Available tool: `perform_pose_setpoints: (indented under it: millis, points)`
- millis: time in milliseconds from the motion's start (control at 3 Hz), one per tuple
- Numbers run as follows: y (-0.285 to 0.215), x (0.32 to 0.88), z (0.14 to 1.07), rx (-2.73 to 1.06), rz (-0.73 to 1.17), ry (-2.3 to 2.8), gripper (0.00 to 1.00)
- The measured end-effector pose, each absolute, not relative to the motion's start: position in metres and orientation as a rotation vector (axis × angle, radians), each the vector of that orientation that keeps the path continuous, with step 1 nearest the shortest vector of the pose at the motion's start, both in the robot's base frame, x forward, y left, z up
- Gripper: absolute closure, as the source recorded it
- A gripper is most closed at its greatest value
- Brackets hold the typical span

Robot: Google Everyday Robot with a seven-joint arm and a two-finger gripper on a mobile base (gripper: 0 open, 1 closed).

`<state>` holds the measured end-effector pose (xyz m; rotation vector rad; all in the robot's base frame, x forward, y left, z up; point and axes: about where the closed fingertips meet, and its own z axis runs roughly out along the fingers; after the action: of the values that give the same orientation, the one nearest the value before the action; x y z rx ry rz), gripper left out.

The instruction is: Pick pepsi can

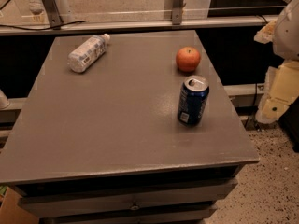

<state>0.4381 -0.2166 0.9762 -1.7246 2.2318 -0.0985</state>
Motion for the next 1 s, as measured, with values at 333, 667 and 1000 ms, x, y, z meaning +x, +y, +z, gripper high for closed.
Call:
perform_pose_setpoints:
  millis: [333, 667, 1000]
  points:
    - [-0.216, 0.438, 0.977, -1.724, -0.1, 2.231, 0.0]
    - [-0.215, 0.444, 0.976, -1.709, -0.084, 2.215, 0.0]
    - [-0.215, 0.458, 0.968, -1.643, 0.037, 2.165, 0.0]
